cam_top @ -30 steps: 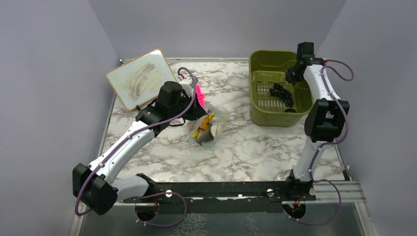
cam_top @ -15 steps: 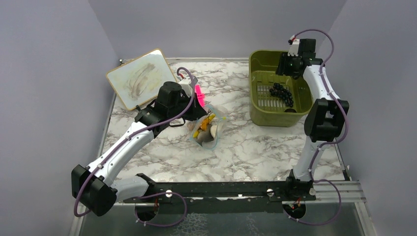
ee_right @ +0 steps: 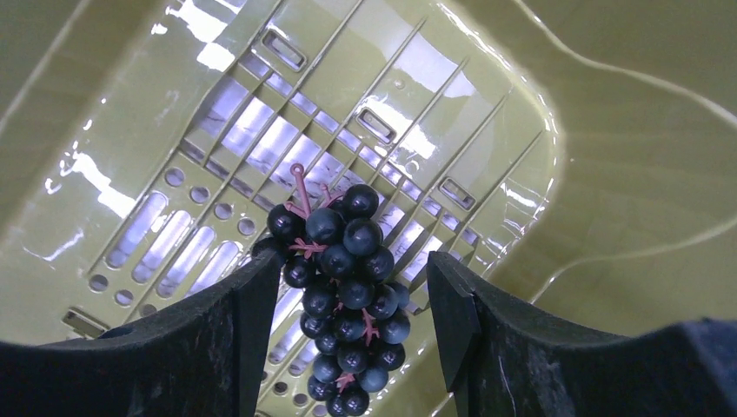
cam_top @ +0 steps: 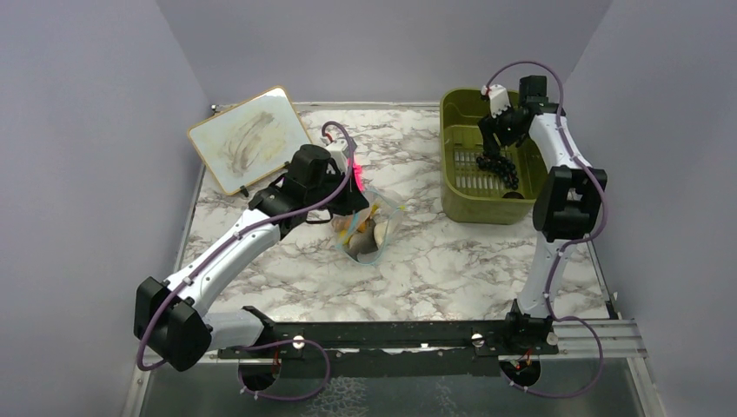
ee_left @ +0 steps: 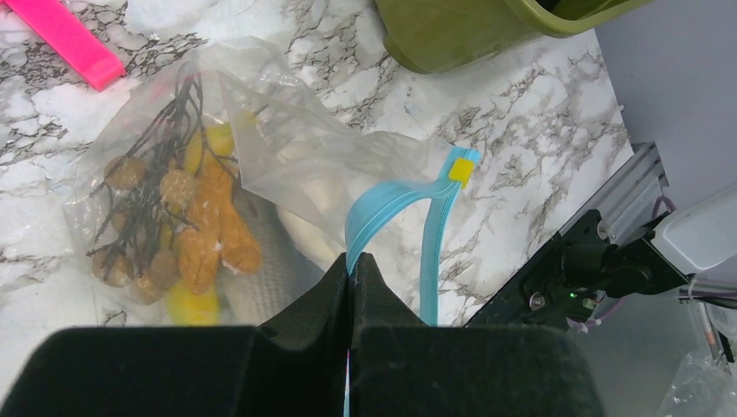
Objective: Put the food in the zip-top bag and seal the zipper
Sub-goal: Pick up the fake fruit from the bin.
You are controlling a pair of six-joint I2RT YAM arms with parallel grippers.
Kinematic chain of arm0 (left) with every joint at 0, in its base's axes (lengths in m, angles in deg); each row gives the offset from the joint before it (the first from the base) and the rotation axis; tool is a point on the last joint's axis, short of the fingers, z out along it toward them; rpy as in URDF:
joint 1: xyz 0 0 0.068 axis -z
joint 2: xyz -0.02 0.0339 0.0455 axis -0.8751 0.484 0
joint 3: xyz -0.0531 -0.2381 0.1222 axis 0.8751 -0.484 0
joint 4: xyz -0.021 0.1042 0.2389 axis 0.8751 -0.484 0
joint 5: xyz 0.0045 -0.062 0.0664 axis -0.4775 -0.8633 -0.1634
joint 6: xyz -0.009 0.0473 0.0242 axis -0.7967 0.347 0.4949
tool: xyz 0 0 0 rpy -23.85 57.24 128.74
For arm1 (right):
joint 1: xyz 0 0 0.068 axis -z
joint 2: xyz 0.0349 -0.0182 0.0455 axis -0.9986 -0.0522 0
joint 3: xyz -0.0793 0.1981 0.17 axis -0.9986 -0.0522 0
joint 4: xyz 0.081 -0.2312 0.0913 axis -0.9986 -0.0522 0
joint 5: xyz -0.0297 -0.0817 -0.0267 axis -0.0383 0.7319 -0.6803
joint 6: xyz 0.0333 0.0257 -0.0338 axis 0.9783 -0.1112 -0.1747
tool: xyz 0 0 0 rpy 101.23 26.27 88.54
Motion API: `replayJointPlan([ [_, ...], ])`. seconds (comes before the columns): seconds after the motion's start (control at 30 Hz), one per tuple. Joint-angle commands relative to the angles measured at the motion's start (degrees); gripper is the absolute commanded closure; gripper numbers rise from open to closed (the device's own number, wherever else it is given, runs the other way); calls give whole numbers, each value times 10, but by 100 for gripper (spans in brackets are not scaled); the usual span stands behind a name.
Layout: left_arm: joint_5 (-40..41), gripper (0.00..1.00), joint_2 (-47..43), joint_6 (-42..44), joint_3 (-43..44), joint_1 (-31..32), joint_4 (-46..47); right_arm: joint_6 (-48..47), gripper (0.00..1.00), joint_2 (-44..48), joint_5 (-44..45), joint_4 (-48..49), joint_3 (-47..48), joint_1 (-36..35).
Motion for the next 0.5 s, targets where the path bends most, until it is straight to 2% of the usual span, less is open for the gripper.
replayJointPlan([
  [0.0,-14,100,9,-2,25,4,0,-66,36,-28,-15,-39,29,-1],
  [0.33,-8,100,22,-1,24,5,-3,-96,37,-79,-24,-44,49,1],
  [0.47,0,100,27,0,25,5,-2,-86,41,-114,-40,-52,76,1],
])
